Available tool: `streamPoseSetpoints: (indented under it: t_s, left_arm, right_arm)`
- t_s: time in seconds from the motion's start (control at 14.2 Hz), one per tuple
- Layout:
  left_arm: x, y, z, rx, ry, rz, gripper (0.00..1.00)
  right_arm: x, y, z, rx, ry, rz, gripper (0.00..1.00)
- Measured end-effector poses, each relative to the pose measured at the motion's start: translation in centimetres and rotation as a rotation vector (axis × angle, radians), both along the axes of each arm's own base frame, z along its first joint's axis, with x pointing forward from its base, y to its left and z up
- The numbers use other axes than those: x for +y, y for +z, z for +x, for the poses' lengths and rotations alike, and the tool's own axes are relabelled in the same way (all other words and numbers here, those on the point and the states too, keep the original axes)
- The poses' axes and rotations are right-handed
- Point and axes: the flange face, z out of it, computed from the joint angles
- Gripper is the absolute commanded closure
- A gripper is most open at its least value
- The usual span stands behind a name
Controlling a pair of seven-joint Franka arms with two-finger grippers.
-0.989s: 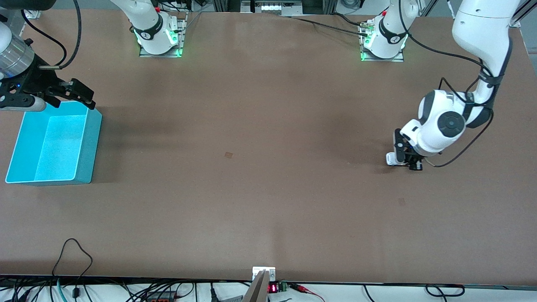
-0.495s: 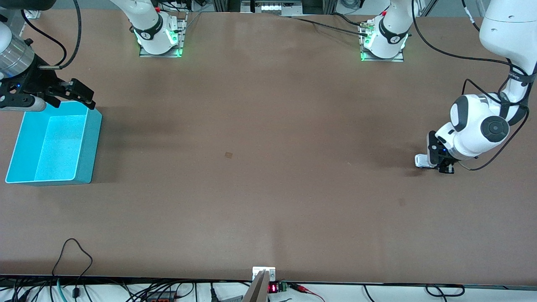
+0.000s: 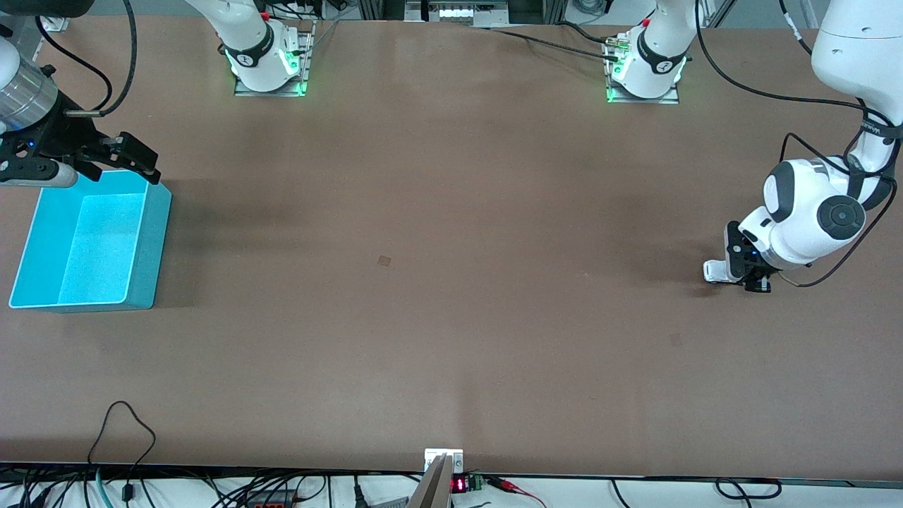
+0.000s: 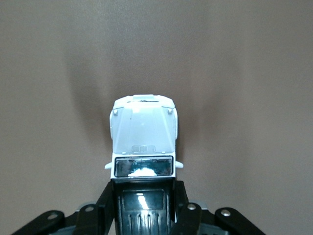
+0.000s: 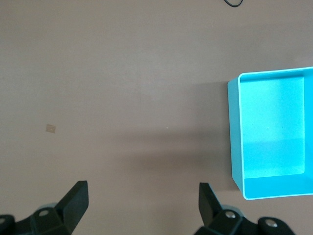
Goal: Wind and store white jeep toy
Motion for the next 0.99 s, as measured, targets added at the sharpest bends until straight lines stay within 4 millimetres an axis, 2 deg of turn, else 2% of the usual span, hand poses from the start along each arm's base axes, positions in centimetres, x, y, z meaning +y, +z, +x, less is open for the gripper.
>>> streamPoseSetpoints:
  t_s: [0.07, 0.14, 0.21, 0.28, 0.42, 0.64, 0.85, 0.99]
  left_arm:
    - [0.0, 0.0, 0.0, 0.000, 0.000, 0.000, 0.75]
    - [0.0, 0.0, 0.0, 0.000, 0.000, 0.000, 0.53]
    - [0.0, 0.0, 0.0, 0.000, 0.001, 0.000, 0.03]
    - [0.1, 0.0, 0.0, -0.001, 0.002, 0.000, 0.00]
    - [0.6, -0.1, 0.0, -0.001, 0.011, 0.000, 0.00]
    - [1.2, 1.0, 0.6, -0.020, 0.018, 0.006, 0.00]
    - [1.3, 4.1, 0.6, 0.029, 0.050, 0.018, 0.00]
    - [1.2, 6.9, 0.3, 0.087, 0.110, 0.031, 0.00]
  right_arm:
    - [0.0, 0.0, 0.0, 0.000, 0.000, 0.000, 0.00]
    - [0.0, 0.0, 0.0, 0.000, 0.000, 0.000, 0.00]
    - [0.0, 0.0, 0.0, 0.000, 0.000, 0.000, 0.00]
    - [0.0, 0.0, 0.0, 0.000, 0.000, 0.000, 0.00]
    - [0.0, 0.0, 0.0, 0.000, 0.000, 0.000, 0.00]
    - [0.0, 0.0, 0.0, 0.000, 0.000, 0.000, 0.00]
    - [0.0, 0.0, 0.0, 0.000, 0.000, 0.000, 0.00]
    - [0.0, 0.0, 0.0, 0.000, 0.000, 0.000, 0.00]
